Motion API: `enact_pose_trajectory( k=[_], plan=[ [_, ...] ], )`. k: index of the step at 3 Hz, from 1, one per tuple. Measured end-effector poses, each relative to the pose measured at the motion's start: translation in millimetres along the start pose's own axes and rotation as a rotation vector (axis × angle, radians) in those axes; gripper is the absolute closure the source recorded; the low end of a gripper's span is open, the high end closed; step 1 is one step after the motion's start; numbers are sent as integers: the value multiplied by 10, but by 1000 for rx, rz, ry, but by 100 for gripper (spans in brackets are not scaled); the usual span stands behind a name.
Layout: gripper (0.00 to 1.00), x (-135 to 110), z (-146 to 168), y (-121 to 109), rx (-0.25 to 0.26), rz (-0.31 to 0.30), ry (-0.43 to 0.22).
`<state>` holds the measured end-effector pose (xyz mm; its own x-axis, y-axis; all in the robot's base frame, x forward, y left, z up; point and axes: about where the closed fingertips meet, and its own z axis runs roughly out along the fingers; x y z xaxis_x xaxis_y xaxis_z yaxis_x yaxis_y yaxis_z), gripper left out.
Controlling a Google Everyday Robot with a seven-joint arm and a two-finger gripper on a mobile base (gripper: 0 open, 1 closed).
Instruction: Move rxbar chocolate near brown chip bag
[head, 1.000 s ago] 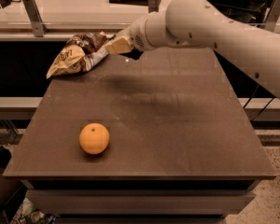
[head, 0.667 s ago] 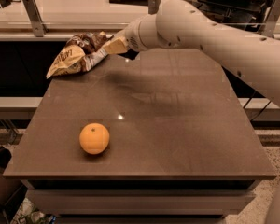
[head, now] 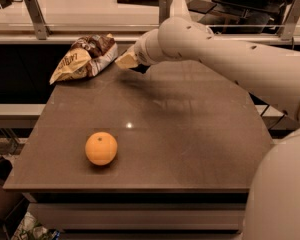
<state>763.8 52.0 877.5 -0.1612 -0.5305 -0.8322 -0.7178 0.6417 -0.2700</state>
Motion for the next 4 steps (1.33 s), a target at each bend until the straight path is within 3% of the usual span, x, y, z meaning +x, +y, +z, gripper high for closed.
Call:
enact_pose_trajectory(
  k=[1,4],
  plan=[
    [100,137,142,-5,1,0,19],
    [35,119,163,39,-6,-2,18]
  ],
)
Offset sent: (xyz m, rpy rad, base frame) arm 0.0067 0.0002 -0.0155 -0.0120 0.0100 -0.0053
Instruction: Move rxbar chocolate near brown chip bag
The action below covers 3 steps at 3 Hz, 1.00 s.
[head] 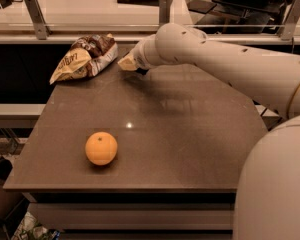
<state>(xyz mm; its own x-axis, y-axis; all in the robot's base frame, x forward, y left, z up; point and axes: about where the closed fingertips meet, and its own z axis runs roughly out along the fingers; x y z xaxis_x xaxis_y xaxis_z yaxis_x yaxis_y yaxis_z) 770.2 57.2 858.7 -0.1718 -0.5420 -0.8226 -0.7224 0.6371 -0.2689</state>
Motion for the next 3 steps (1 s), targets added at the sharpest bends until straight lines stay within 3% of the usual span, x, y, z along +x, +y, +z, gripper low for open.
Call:
enact_pose_trajectory(
  k=[1,2,3],
  plan=[
    [12,-4,9,15,-2,-1,0],
    [0,-8,18,28,-5,-2,0],
    [0,-8,18,28,-5,-2,0]
  ],
)
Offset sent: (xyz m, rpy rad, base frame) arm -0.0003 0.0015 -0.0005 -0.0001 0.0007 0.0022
